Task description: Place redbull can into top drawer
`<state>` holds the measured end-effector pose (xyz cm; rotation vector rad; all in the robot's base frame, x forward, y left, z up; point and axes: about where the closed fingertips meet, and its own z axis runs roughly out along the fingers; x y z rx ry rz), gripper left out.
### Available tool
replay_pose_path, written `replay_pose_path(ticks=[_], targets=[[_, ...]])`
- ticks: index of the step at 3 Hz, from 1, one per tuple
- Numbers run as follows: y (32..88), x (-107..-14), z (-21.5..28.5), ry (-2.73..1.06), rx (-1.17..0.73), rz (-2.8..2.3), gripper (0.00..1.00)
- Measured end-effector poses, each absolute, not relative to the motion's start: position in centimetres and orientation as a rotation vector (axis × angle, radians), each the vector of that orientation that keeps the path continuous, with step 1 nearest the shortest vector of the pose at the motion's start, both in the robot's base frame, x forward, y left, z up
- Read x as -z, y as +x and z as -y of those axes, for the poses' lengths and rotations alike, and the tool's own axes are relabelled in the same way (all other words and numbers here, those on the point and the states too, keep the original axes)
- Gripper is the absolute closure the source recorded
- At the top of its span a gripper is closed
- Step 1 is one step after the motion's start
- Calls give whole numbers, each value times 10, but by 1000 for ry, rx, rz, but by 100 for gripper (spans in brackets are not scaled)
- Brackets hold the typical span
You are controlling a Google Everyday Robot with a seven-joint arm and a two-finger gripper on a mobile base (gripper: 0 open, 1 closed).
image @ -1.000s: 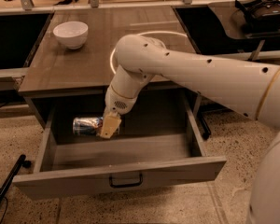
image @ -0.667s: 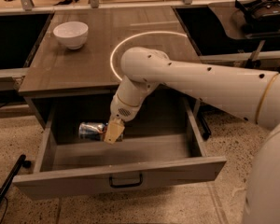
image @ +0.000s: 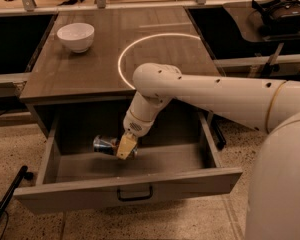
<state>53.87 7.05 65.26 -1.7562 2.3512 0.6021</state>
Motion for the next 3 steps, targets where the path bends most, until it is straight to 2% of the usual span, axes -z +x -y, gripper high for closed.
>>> replay_pose_path(ticks=[2,3], targets=[[542,-641,-56,-1689,-578,-2435,11],[540,-650,-41,-1659,-542,-2450,0]])
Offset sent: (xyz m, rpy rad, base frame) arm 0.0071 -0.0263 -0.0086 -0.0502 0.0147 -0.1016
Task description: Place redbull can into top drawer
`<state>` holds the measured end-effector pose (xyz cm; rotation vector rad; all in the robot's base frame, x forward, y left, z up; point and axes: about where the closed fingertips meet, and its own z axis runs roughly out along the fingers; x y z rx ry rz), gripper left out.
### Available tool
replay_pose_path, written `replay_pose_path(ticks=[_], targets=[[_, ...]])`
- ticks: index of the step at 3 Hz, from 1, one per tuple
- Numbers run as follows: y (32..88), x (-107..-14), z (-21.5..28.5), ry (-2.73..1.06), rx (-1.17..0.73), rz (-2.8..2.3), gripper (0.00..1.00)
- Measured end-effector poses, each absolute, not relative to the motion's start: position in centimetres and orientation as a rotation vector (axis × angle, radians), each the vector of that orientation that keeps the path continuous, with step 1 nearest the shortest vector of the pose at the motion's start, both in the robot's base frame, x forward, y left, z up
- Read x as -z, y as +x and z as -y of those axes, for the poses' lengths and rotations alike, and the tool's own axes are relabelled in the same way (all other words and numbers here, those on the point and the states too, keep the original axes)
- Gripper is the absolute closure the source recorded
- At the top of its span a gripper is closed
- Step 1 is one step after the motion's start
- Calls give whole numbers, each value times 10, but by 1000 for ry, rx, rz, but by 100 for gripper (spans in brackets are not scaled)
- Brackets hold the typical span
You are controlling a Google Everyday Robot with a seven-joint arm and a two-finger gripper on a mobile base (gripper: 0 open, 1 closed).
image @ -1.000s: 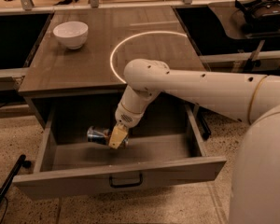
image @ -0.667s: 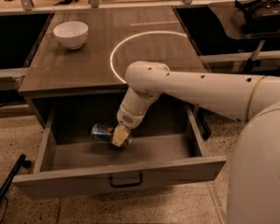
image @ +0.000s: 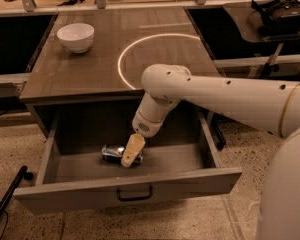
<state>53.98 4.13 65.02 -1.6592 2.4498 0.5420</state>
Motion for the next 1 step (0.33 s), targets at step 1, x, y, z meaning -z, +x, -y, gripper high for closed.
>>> replay_pose_path(ticks=[1], targets=[[526,-675,-4,-1585,-508,-2441,0]])
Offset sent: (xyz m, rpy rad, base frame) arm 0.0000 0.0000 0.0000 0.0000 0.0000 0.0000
